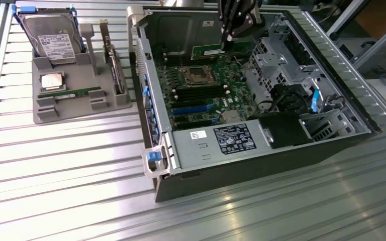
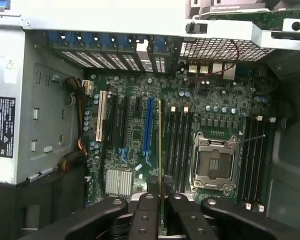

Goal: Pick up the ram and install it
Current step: 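Pick up the ram and move it above insertion slot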

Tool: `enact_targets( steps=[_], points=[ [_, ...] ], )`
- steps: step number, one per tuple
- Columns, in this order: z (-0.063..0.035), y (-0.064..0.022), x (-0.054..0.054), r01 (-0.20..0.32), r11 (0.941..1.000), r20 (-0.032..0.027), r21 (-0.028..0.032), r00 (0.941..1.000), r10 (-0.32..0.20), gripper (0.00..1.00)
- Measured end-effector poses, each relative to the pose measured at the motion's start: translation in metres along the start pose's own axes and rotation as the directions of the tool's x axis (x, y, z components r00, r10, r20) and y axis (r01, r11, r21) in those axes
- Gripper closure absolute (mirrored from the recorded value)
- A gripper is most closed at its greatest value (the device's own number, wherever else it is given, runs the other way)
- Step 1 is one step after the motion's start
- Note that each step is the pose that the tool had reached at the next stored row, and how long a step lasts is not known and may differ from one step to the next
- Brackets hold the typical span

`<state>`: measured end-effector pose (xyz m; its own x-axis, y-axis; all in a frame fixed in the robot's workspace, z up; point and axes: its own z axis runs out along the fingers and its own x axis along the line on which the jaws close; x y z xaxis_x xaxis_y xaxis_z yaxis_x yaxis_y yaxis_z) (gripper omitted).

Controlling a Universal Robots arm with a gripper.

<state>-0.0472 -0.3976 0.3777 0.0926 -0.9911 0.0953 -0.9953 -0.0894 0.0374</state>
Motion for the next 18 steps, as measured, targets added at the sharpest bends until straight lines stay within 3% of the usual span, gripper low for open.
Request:
enact_targets(
  steps=[2, 4, 13, 18],
  points=[
    [-0.0002, -0.0056, 0.001, 0.0, 1.0, -0.0015, -0.0002, 1.0, 0.0, 0.87],
    [-0.0006, -0.0215, 0.002, 0.0, 1.0, -0.0058, -0.0006, 1.0, 0.0, 0.87],
    [-0.0012, -0.0451, 0.004, 0.0, 1.0, -0.0117, -0.0011, 0.9999, 0.0, 0.87],
    [-0.0013, -0.0475, 0.004, 0.0, 1.0, -0.0117, -0.0011, 0.9999, 0.0, 0.87]
  ],
)
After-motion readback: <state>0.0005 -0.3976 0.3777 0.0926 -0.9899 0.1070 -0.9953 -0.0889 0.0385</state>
